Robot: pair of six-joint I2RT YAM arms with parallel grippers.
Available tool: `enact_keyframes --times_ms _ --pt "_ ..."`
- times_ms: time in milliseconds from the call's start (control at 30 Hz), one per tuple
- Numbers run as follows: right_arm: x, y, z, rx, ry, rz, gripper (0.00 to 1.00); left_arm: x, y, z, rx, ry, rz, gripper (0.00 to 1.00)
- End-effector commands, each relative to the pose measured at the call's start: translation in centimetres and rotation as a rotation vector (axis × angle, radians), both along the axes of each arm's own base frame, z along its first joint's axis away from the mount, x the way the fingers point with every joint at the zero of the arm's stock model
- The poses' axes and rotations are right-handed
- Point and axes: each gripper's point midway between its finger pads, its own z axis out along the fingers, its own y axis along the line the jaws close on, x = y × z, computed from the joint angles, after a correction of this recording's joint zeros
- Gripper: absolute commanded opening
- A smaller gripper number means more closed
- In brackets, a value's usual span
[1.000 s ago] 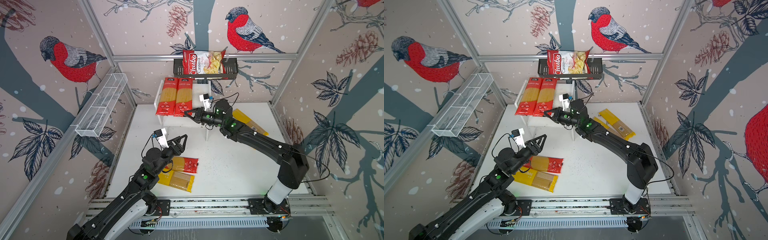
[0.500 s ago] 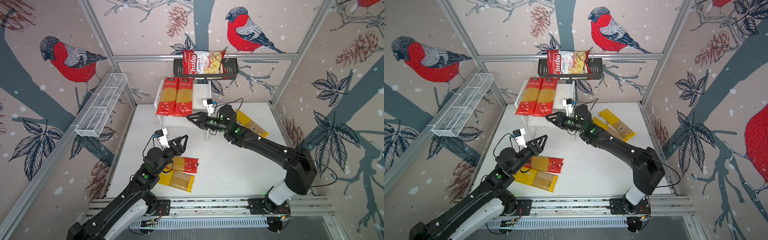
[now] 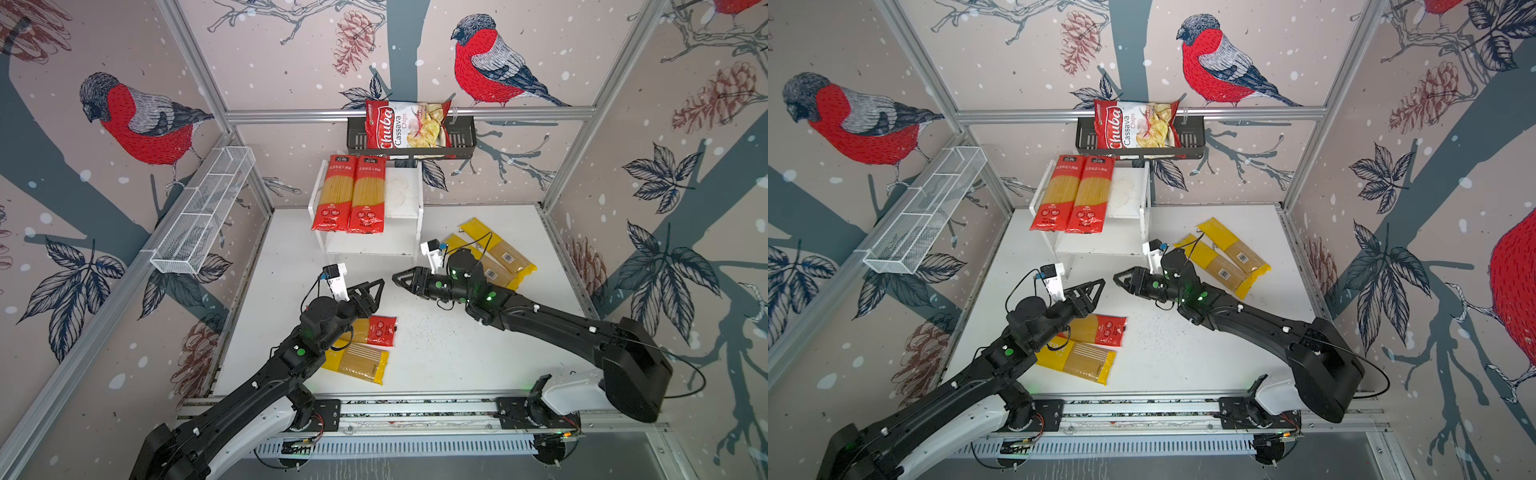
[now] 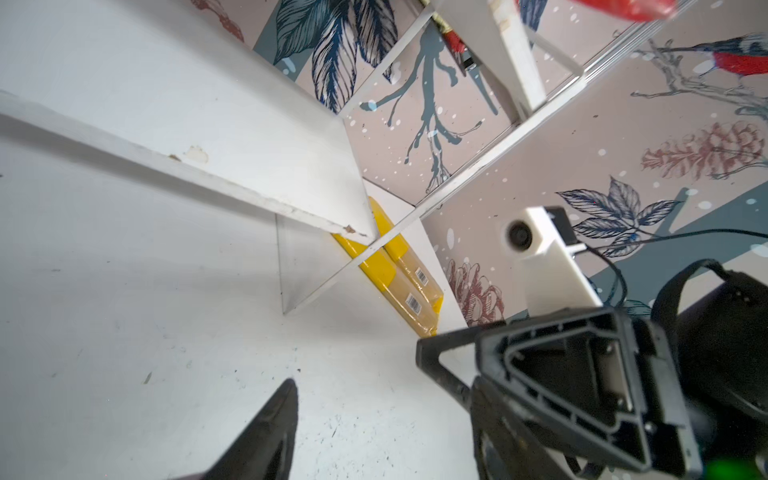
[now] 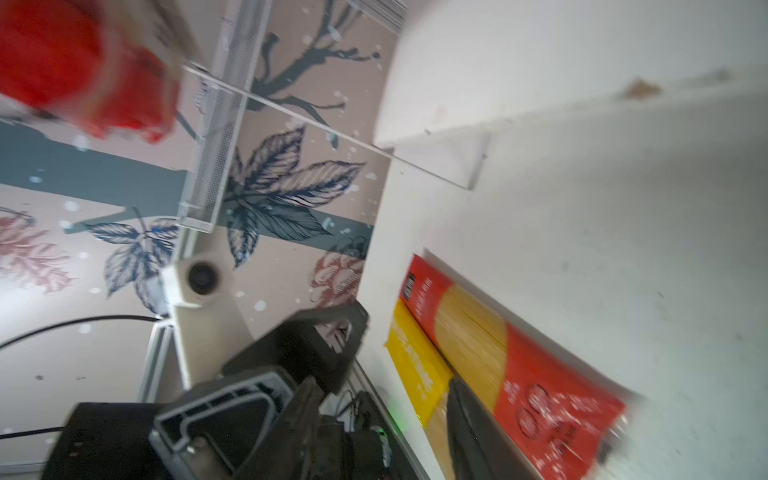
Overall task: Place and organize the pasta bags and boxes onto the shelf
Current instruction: 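Lower both grippers toward the red spaghetti bag lying on the table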
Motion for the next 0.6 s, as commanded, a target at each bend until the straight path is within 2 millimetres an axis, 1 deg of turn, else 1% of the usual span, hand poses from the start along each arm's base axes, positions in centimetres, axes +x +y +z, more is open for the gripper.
enact_keyframes --times_ms 0,100,233,433,500,567 --pt "-0.5 -0.7 -2.7 -0.041 0.048 -0.048 0.5 -0.1 0.2 -2.5 0.037 0.058 0.015 0.65" --pt "-1.4 -1.3 -6.3 -0.123 0.113 -0.054 0.5 -0.6 0.0 -4.6 0.069 0.11 0.014 0.65" --pt "-2.0 -2.0 -10.0 -0.236 0.164 -0.054 0.5 -0.9 0.2 -6.4 0.096 0.157 0.022 0.65" --pt "-2.7 -1.8 -13.2 -0.297 0.213 -0.033 0.48 -1.1 0.5 -6.7 0.1 0.159 0.038 0.64" --pt "-3.1 -1.4 -14.0 -0.303 0.231 -0.025 0.48 -1.2 0.6 -6.9 0.108 0.162 0.038 0.64" --pt "-3.4 -1.0 -14.3 -0.295 0.243 -0.023 0.48 -1.2 0.5 -7.1 0.12 0.168 0.033 0.65"
